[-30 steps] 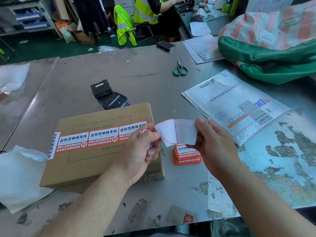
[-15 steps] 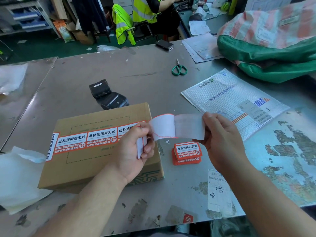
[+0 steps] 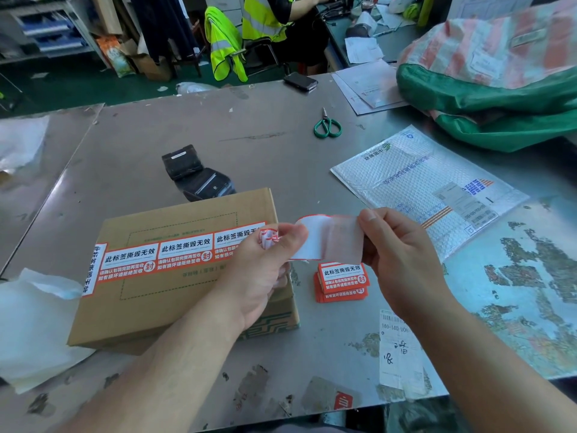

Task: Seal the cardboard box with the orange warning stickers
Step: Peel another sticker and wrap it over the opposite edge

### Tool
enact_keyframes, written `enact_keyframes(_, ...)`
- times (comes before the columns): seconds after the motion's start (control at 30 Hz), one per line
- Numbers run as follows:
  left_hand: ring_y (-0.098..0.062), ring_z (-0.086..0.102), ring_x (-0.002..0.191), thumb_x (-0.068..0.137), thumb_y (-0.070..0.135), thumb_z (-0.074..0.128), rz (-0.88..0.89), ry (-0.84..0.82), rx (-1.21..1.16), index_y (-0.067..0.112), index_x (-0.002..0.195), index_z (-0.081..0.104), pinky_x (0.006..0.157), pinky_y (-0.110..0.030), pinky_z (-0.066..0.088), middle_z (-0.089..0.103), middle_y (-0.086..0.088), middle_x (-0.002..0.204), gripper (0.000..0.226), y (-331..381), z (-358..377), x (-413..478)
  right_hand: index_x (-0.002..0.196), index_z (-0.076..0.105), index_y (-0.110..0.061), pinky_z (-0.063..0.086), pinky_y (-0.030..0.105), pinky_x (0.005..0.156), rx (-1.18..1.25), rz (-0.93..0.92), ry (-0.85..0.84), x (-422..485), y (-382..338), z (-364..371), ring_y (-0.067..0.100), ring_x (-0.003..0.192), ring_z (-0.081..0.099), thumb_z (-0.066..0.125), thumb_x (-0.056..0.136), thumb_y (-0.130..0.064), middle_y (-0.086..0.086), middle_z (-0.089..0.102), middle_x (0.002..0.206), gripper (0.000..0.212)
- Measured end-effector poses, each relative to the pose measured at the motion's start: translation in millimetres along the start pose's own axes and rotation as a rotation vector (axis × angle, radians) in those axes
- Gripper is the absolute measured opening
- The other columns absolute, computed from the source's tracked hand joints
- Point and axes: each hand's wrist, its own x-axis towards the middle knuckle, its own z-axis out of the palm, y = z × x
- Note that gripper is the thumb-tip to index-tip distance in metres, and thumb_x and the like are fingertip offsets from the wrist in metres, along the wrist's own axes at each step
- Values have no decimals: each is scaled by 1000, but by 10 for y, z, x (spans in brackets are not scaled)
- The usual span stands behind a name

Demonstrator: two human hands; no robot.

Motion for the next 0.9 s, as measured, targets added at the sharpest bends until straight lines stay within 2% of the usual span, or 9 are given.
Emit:
enact_keyframes(0.1, -3, 45, 45, 82, 12, 73, -3, 6, 17, 13, 98, 61, 39, -14, 30, 57, 4, 64, 21, 20, 41, -1, 72, 59, -8, 47, 27, 56, 7, 16, 3, 4, 3, -2, 8, 51, 52, 53, 101, -17, -9, 55, 54, 31)
enact_keyframes(0.23, -9, 46, 56, 81, 6, 69, -8, -36, 19, 15, 86, 66, 44, -18, 27, 60, -1, 69, 10, 43, 41, -5, 74, 59, -5, 41, 18, 47, 13, 41, 14, 5, 3, -17, 6, 47, 48, 52, 102, -17, -9, 51, 52, 31)
enact_keyframes(0.33, -11, 50, 57, 91, -3, 52, -8, 29, -33, 15, 81, 61, 48, -22, 31, 60, -2, 69, 21, 61, 70, -5, 72, 62, -11, 46, 32, 61, 81, 82, 9, 28, 11, -26, 20, 60, 53, 53, 102, -20, 0, 54, 59, 33)
enact_keyframes(0.4, -14, 54, 57, 92, -5, 48, 43, 94, -21, 15, 76, 62, 52, -25, 42, 61, -5, 70, 28, 57, 74, 4, 72, 63, -12, 49, 41, 70, 124, 122, 19, 61, 19, -38, 26, 68, 58, 52, 103, -18, 2, 59, 63, 33)
enact_keyframes(0.47, -23, 60, 71, 89, -5, 48, 102, 148, -26, 18, 68, 69, 68, -34, 54, 66, -8, 73, 37, 57, 55, 19, 74, 61, -11, 52, 39, 69, 148, 150, 54, 97, 38, -62, 25, 69, 63, 50, 103, -17, 3, 62, 66, 32)
enact_keyframes(0.57, -26, 60, 82, 91, -7, 42, 129, 218, -58, 22, 76, 63, 92, -55, 49, 67, -3, 76, 39, 73, 32, 24, 79, 60, -11, 54, 35, 64, 171, 194, 112, 143, 80, -109, 29, 77, 62, 51, 102, -18, 13, 58, 80, 26)
enact_keyframes(0.7, -21, 61, 80, 93, -10, 34, 164, 267, -104, 23, 92, 52, 82, -42, 50, 62, -4, 88, 37, 87, -11, 50, 78, 60, -13, 52, 33, 62, 192, 230, 162, 177, 102, -157, 28, 78, 58, 52, 102, -19, 16, 52, 86, 26)
enact_keyframes(0.8, -23, 61, 84, 92, -11, 32, 185, 302, -104, 24, 102, 55, 78, -40, 47, 63, -7, 98, 43, 88, -49, 56, 73, 59, -15, 50, 28, 55, 205, 224, 212, 189, 86, -177, 19, 64, 60, 53, 102, -19, 5, 54, 70, 29)
enact_keyframes(0.9, -19, 62, 80, 90, -11, 31, 188, 301, -126, 23, 104, 58, 76, -37, 47, 64, -4, 92, 46, 84, -63, 55, 75, 58, -16, 48, 27, 52, 214, 226, 286, 217, 72, -214, 21, 64, 61, 54, 101, -20, 0, 57, 64, 27)
